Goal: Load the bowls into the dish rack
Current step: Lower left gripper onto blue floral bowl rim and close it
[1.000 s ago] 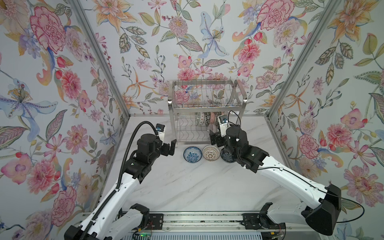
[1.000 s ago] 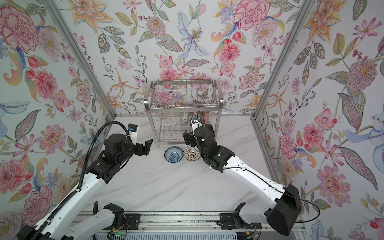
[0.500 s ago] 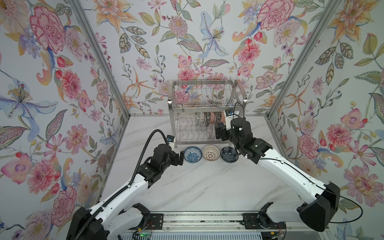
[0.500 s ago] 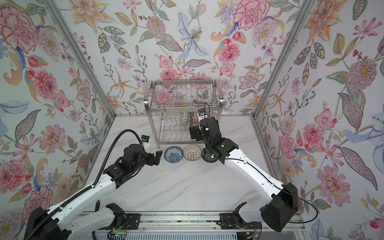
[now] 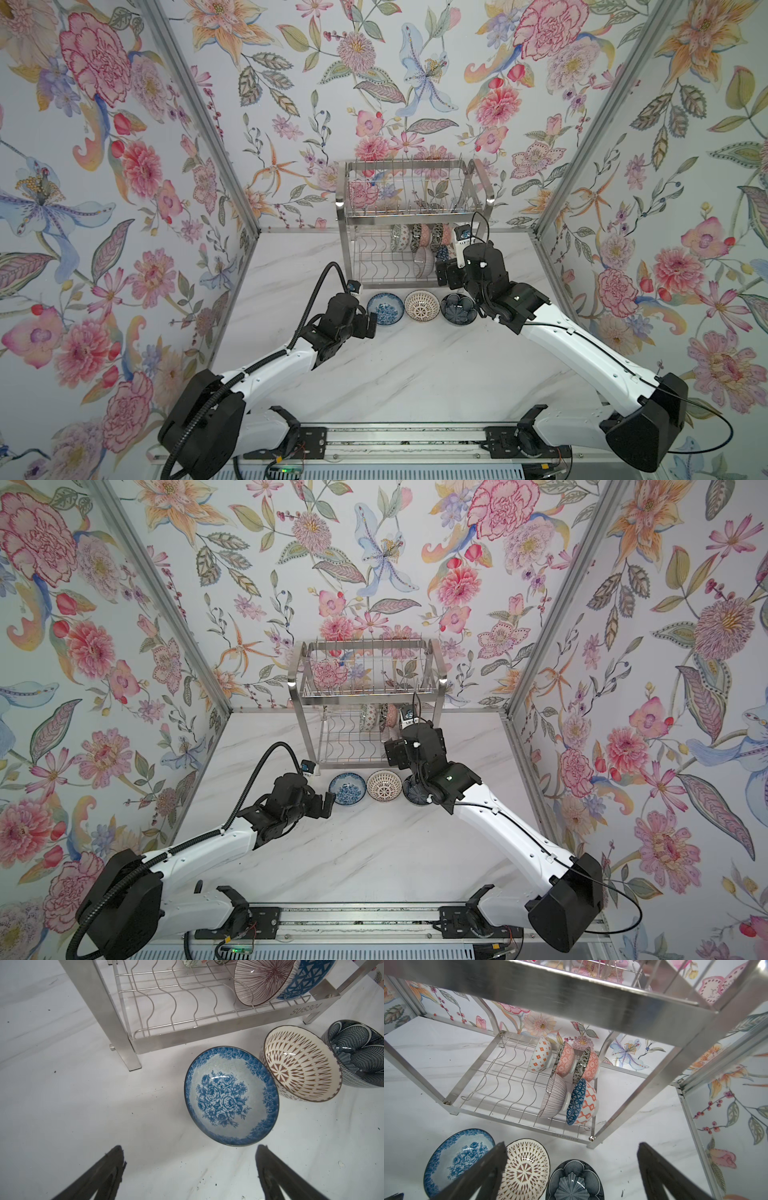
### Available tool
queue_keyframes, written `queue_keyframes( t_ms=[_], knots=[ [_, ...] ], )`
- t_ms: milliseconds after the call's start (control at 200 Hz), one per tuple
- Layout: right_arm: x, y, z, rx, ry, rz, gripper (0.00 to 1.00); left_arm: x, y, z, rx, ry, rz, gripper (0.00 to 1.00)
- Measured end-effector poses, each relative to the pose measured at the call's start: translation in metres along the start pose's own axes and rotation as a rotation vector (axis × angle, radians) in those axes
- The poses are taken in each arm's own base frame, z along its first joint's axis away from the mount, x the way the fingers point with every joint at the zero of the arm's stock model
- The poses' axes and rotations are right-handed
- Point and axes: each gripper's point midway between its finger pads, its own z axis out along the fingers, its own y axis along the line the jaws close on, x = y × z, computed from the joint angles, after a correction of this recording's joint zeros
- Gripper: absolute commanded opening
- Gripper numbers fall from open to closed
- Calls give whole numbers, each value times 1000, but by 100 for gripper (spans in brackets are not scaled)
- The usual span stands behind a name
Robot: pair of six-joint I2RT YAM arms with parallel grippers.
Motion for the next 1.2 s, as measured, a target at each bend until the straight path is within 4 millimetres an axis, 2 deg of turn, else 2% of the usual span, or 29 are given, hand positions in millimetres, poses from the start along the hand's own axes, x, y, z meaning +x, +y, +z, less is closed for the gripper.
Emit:
queue_keyframes(
  t_ms=[245,395,746,941,1201],
  knots=[
    [7,-11,-8,24,1,6,99,16,-1,24,-7,76,8,98],
    [8,-28,-9,60,-2,25,99,23,-1,35,-16,107,8,93],
    [14,-35,-5,96,14,22,99,18,-10,59,5,122,5,82],
    [17,-34,-2,99,25,16,99,19,-9,71,16,140,-2,68],
    [21,-33,3,104,39,7,99,20,-4,74,23,151,-12,42]
  ],
)
